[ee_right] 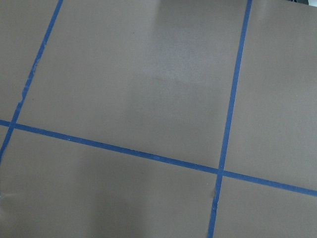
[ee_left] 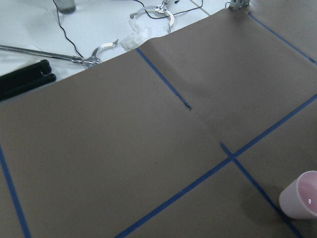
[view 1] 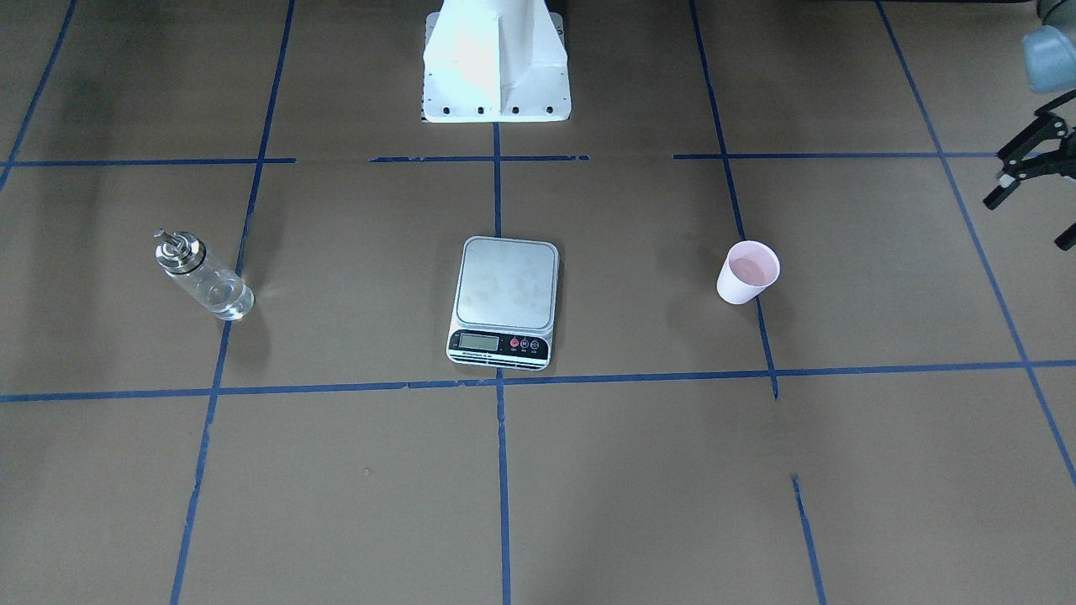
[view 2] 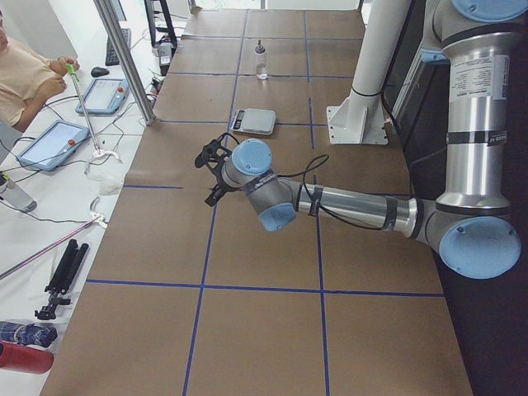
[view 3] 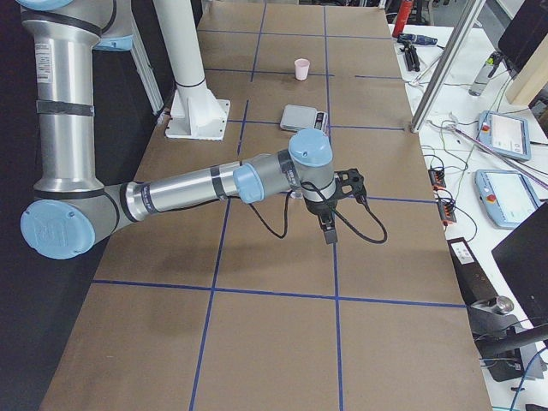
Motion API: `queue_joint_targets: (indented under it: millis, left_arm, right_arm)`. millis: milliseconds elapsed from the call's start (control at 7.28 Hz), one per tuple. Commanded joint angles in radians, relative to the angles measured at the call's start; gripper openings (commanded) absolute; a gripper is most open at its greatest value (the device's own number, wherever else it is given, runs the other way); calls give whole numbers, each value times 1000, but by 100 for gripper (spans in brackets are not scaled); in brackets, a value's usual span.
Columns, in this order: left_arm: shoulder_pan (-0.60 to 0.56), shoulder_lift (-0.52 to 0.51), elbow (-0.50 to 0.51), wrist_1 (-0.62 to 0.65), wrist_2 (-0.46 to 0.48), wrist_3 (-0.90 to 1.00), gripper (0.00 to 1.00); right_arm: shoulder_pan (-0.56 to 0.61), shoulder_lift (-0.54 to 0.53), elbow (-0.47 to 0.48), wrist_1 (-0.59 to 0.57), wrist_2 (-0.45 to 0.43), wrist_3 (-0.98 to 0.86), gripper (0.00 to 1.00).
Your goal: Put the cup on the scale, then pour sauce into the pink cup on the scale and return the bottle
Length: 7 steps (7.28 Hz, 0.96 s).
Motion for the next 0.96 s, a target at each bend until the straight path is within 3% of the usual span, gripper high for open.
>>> queue_joint_targets:
  millis: [0, 275, 412, 550, 824]
  left_arm:
    - [327, -16, -100, 55, 367, -350, 100]
    - [447, -116, -140, 301, 468, -453, 97]
    - [461, -114, -151, 377, 494, -461, 79]
    - [463, -108, -144, 410, 503, -471, 54]
    - [518, -105, -130, 413, 509, -471, 51]
  right_arm:
    - [0, -3, -2, 2, 0, 1, 100]
    - [0, -5, 0, 2, 0, 3, 100]
    - [1, -7, 1, 2, 0, 4, 100]
    - [1, -7, 1, 2, 0, 4, 100]
    - [0, -7, 1, 2, 0, 4, 100]
